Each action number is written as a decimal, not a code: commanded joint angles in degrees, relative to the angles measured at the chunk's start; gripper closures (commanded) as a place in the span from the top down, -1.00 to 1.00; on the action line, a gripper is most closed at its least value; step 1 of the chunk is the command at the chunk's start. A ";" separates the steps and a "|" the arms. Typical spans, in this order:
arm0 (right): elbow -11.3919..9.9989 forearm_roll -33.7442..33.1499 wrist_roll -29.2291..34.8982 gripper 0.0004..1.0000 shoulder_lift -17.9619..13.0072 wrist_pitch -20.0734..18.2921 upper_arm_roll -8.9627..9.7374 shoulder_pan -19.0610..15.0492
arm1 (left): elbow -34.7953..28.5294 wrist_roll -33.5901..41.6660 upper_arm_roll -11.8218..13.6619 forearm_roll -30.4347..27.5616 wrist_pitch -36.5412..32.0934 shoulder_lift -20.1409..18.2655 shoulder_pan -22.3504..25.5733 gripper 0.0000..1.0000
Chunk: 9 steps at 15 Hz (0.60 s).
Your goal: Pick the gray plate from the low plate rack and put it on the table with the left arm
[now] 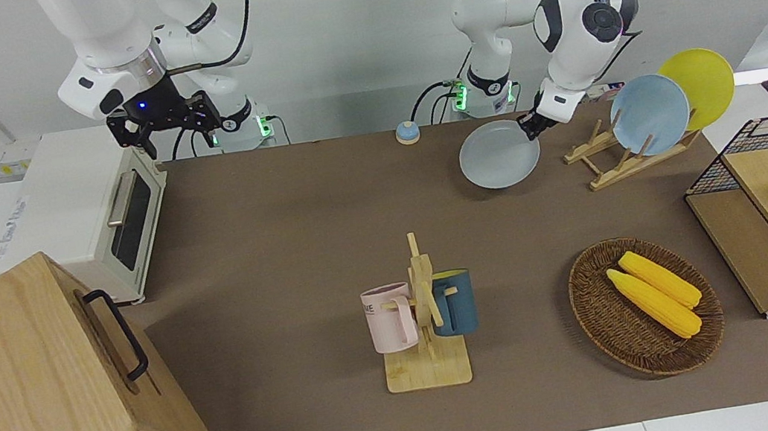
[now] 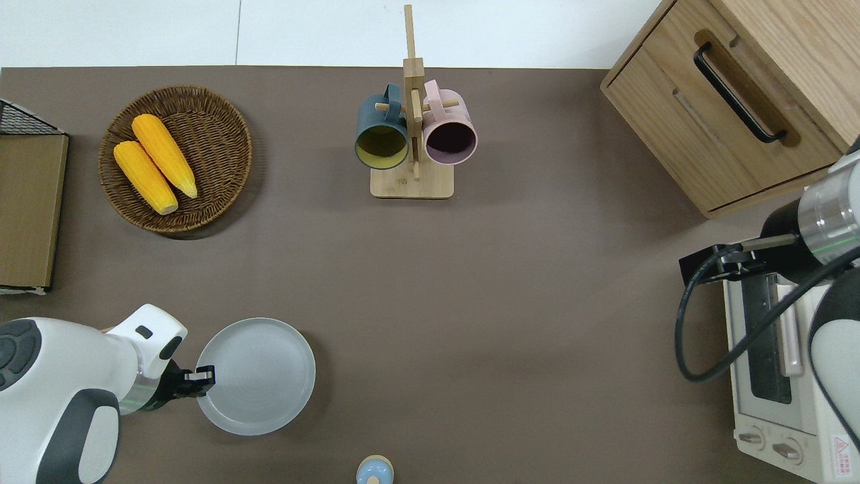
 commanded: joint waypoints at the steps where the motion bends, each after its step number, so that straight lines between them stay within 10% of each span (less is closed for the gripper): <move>1: 0.57 -0.47 0.74 0.97 -0.14 -0.86 1.35 -1.48 | -1.53 -0.90 -0.39 -0.83 2.46 1.28 -0.35 -1.00; 9: 0.57 -0.47 0.74 0.97 -0.14 -0.86 1.35 -1.48 | -1.44 -1.08 -0.75 -0.74 5.54 4.97 -1.23 -1.00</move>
